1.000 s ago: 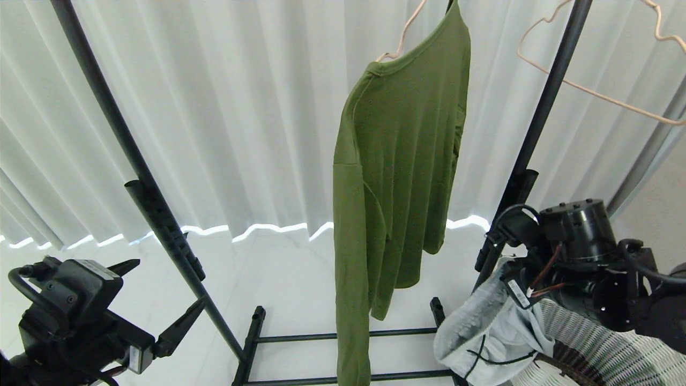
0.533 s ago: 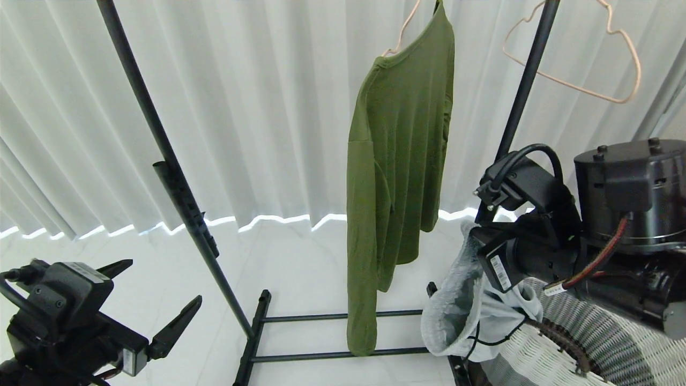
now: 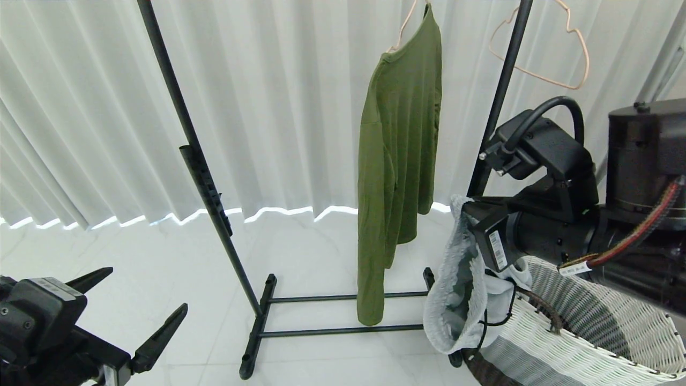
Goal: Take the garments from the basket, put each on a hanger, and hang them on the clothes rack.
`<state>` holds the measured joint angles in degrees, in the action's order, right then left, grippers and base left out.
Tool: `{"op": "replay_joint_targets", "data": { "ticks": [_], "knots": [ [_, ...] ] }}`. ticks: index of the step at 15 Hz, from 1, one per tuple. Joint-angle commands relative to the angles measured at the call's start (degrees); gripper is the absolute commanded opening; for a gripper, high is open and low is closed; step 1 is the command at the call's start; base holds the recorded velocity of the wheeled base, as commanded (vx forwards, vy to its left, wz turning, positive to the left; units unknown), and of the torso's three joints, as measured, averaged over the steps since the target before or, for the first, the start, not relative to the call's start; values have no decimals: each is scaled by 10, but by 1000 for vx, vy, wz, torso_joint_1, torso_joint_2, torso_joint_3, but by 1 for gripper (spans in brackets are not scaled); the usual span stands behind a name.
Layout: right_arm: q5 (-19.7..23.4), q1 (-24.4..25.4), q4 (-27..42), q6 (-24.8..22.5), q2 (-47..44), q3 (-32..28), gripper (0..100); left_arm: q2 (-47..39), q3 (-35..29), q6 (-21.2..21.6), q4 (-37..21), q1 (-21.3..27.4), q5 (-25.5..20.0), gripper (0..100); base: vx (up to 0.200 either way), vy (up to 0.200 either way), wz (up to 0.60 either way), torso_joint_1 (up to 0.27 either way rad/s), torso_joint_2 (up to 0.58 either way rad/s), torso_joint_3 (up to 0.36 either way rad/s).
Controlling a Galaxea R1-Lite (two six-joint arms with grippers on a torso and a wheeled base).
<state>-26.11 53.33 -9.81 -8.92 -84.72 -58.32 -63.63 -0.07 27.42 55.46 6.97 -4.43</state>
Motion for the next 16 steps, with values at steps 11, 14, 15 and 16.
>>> {"op": "replay_joint_targets", "data": {
  "ticks": [11, 14, 15, 16],
  "knots": [
    [4, 30, 0, 9, 25, -72, 0, -330, -266, -332, -22, 407, 63, 100, 0, 0, 0, 0, 0, 0],
    [4, 69, 0, 9, 26, -72, 0, -388, -304, -376, -11, 446, -3, 100, 0, 0, 0, 0, 0, 0],
    [5, 74, 0, 9, 27, -72, 0, -405, -317, -379, -11, 447, -9, 100, 0, 0, 0, 0, 0, 0],
    [5, 85, 0, 9, 31, -70, 0, -425, -331, -388, -11, 447, -9, 100, 0, 0, 0, 0, 0, 0]
  ]
}}
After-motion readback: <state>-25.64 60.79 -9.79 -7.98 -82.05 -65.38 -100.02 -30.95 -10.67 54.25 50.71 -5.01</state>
